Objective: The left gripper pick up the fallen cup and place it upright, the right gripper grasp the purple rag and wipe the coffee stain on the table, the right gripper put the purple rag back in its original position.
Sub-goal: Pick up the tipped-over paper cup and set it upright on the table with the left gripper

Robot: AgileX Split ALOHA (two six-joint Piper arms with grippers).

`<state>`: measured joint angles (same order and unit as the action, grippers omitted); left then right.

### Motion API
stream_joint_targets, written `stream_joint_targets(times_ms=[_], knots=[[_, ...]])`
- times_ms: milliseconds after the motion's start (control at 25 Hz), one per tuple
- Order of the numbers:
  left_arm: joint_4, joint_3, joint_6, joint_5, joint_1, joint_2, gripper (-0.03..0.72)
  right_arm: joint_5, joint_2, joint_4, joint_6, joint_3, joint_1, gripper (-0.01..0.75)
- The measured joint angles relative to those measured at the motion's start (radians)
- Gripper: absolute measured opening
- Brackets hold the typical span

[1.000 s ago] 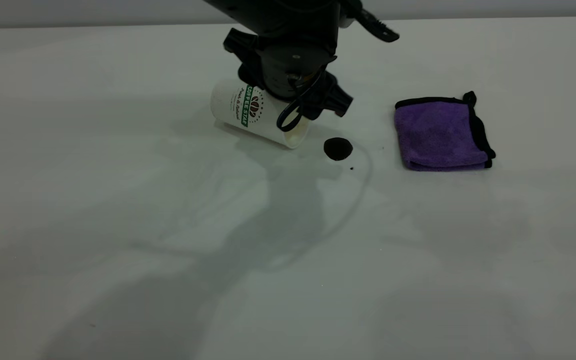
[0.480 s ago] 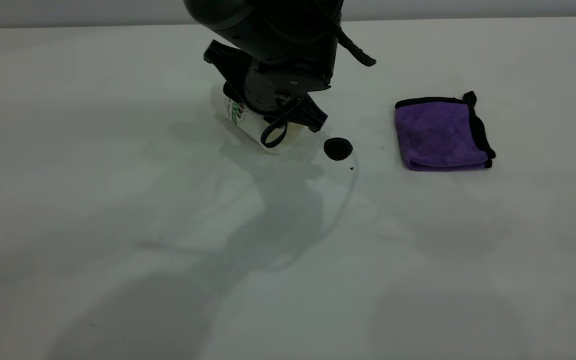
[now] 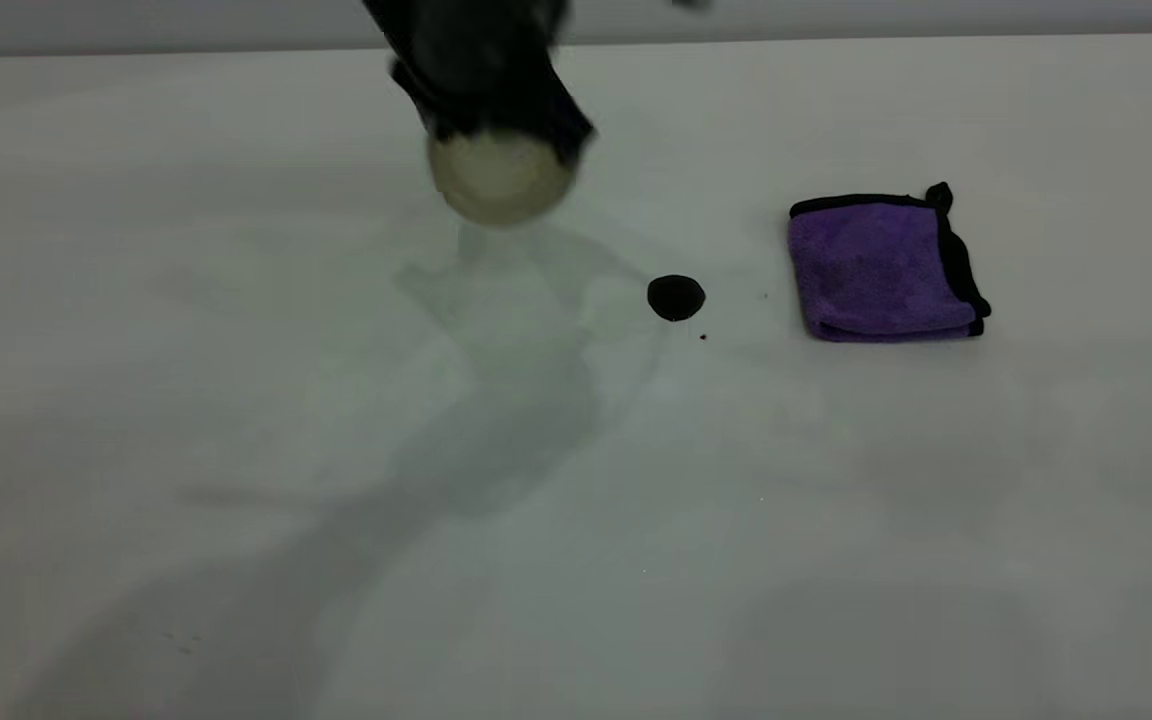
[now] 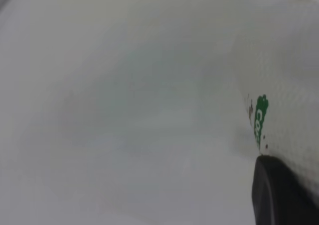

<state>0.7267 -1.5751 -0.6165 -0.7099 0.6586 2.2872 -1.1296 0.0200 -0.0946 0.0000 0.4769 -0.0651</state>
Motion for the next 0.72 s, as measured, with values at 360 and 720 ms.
stream_joint_targets(times_ms=[360, 720], knots=[[-0.877, -0.171, 0.800, -0.189, -0.311, -0.034, 0.009, 0.000, 0.000, 0.000, 0.000, 0.000, 0.000, 0.429], [-0.929, -0.452, 0.803, -0.428, -0.398, 0.174, 0.009, 0.000, 0.000, 0.000, 0.000, 0.000, 0.000, 0.429]])
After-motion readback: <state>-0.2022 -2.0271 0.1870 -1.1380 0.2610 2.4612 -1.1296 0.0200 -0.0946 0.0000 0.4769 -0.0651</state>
